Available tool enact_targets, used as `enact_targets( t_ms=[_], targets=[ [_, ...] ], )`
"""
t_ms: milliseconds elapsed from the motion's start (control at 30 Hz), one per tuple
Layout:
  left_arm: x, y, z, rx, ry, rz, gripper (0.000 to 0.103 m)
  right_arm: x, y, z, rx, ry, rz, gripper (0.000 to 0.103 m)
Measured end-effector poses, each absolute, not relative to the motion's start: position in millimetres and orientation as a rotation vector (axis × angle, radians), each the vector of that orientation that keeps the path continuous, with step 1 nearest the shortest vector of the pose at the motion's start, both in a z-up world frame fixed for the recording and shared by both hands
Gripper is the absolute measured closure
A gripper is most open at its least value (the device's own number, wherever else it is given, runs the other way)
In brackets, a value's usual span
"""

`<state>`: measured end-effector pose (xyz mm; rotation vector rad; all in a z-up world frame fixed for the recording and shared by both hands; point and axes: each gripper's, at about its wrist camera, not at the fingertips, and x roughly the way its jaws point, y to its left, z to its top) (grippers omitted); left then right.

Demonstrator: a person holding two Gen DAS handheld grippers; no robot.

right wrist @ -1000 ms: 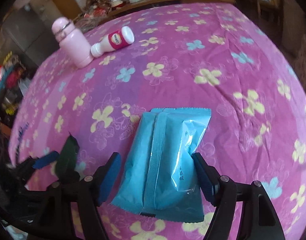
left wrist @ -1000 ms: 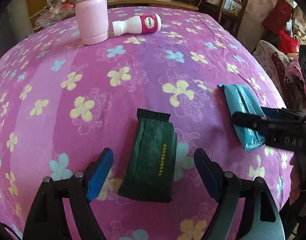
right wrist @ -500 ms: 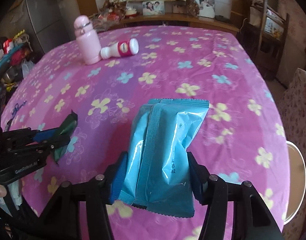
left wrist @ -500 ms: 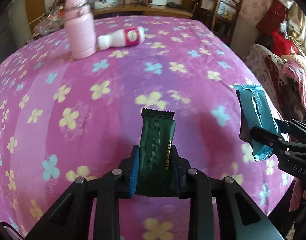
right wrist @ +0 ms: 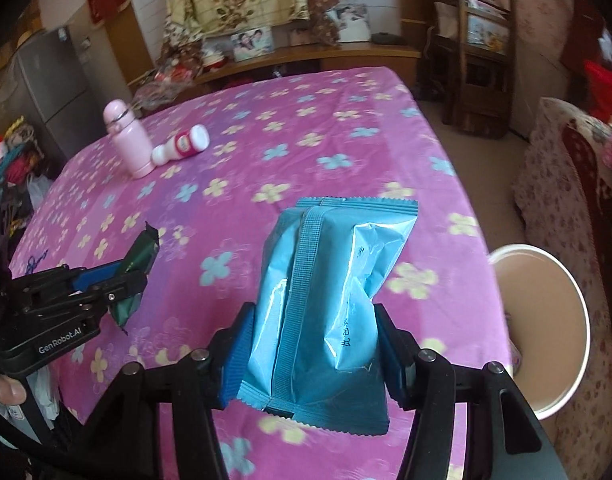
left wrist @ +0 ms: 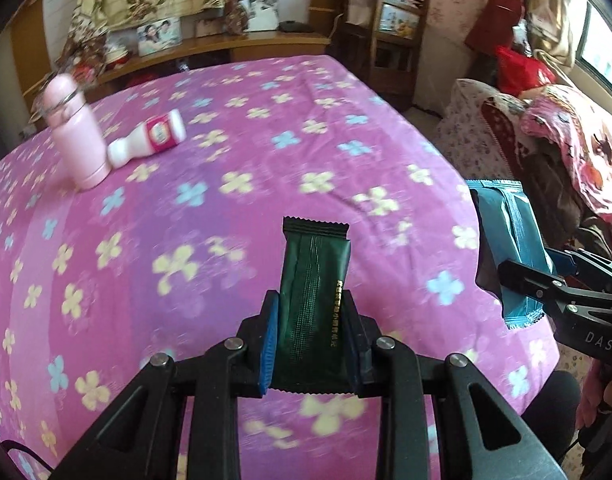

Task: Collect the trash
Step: 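Carry the dark green wrapper and blue wipe pack over the wastebasket, then open both grippers to drop the wrapper and wipe pack into the wastebasket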

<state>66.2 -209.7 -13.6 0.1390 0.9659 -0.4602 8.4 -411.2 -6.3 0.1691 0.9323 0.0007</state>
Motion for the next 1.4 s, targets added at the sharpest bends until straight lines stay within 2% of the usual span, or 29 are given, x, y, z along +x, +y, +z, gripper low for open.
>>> enact_targets(
  t_ms=[633, 1400],
  targets=[
    [47, -339, 4, 0.228, 0.924, -0.65, 0.073, -48, -530, -2, 0.274, 0.916, -0.193, 0.043],
    [37, -472, -23, 0.233, 0.987, -0.866, 0.073, -76, -637, -64, 0.41, 0.986, -0.384, 0.042]
  ],
)
